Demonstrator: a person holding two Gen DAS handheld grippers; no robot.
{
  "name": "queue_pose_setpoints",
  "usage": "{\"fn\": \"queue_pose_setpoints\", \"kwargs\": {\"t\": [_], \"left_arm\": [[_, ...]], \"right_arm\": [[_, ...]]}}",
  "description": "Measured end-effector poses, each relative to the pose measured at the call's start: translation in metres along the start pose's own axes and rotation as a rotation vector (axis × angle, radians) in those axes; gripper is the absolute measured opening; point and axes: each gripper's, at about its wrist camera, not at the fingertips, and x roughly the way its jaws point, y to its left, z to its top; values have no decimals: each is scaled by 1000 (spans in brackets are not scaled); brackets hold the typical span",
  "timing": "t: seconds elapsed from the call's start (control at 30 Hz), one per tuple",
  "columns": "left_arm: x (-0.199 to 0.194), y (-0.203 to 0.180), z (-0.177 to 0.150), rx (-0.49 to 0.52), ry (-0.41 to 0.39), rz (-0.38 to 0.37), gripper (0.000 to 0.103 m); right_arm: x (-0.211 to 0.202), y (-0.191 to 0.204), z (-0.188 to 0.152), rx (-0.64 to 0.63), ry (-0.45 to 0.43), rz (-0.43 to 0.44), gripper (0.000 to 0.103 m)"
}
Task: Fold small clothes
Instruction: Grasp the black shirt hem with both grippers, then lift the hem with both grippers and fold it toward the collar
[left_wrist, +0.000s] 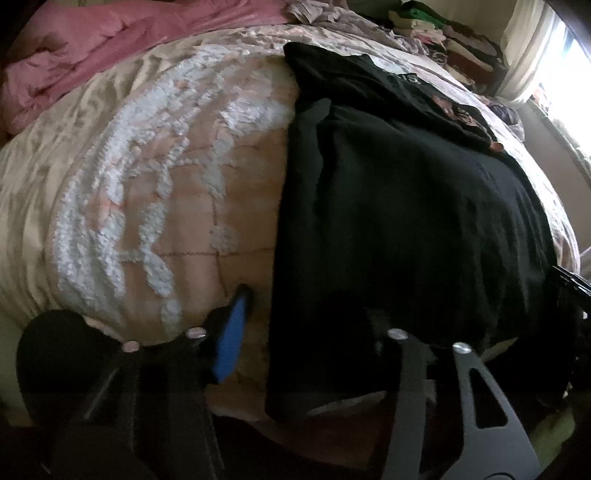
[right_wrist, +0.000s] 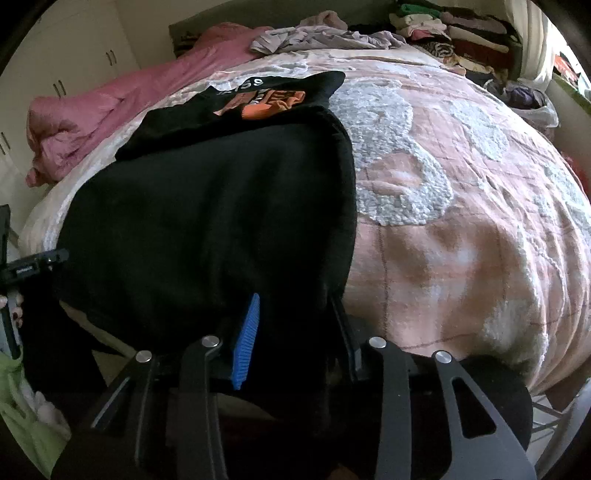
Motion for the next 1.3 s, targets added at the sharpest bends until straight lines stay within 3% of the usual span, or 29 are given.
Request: {"fn": "queue_pose_setpoints", "kwargs": {"t": [0.1,0.2,0.27,0.33,0.4,0.57,0.93,1.3], "left_arm": [[-2,-3,-2,8,4,-5,34],[0,-3,-3,4,12,-9,34],[3,-5,-3,11,18,-5,34],[4,-8,-3,20,20,5,34],[1,-10,-3,30,15,10,21],[-9,-2,0,1,-11,-3,3],[-61,-3,31,-27,-173,-84,3],[-80,0,86,-68,-307,-131,3]], "right_arm": [[2,-4,-2,12,18,-28,48],[7,-1,-6,-23,41,-31,47],[8,-3,-6,-20,44,-11,42],[8,-7,-5,-1,41,17,27],[4,-6,-5,-8,27,53,18],[-10,2,-1,-33,-14,77,11],[-65,3,32,-6,-211,180,8],[-84,-2,80,1,-332,166,8]]}}
